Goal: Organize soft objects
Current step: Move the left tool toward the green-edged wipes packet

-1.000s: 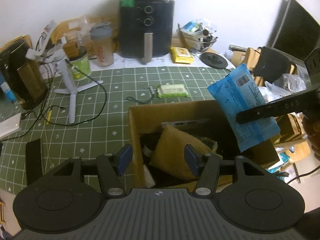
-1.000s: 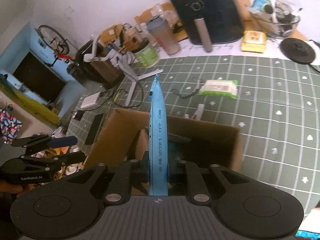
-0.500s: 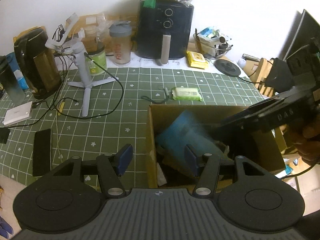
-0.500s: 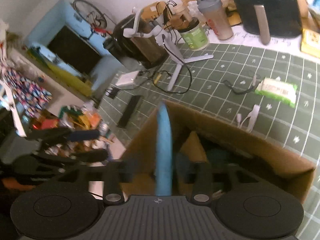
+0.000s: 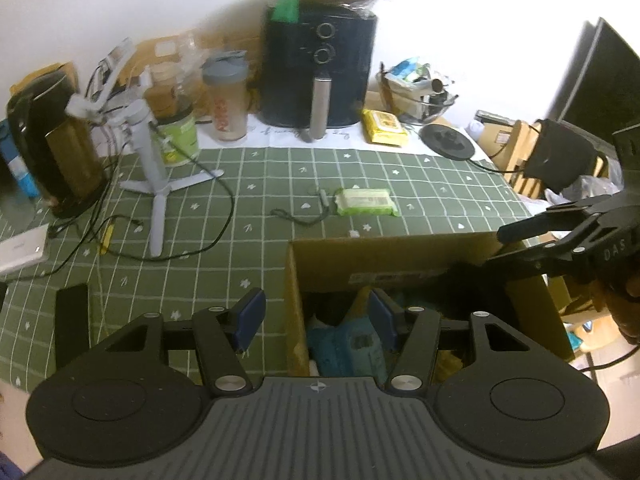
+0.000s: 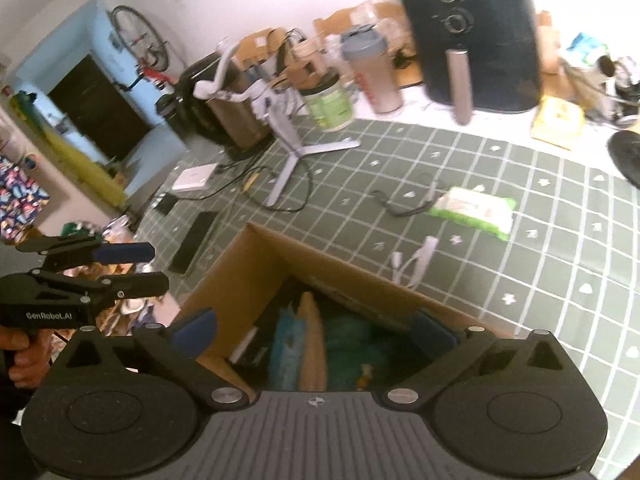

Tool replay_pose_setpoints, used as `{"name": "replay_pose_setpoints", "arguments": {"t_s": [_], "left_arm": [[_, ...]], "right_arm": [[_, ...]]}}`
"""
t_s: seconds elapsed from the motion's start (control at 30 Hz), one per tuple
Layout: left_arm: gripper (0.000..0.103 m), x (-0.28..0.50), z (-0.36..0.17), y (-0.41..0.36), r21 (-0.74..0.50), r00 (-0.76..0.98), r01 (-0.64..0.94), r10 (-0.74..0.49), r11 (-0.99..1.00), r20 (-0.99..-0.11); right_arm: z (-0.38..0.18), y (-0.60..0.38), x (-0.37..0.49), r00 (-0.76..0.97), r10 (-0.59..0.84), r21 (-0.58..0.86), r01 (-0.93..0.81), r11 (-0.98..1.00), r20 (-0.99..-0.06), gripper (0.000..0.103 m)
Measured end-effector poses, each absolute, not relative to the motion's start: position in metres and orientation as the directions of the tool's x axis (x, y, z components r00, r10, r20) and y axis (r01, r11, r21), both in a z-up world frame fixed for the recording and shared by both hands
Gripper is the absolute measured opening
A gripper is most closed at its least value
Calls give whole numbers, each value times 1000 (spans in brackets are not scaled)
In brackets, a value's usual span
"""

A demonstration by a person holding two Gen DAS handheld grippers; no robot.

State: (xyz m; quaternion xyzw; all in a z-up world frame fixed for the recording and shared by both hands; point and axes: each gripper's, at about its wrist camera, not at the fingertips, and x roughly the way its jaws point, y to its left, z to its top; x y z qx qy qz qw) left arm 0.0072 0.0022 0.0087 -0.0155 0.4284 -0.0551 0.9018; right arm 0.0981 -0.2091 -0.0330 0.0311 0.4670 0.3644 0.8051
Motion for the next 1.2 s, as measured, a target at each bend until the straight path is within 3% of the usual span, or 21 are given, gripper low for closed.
{"name": "replay_pose_setpoints", "arguments": {"t_s": [0.7,0.87,1.2], "left_arm": [[56,60,8,1,-49,606,243,-192,969,-772],[56,74,8,5,-47,609,265,-205,963,-767],[56,108,3,14,-40,609,334,-248,942,-754]], "right_arm": [[-28,-253,103,534,403,217,-378,900,-743,103],[-30,-262,107,607,358,187,-328,926,-710,103],[-35,-271,127,640,236,92,-250,964,-731,103]]}}
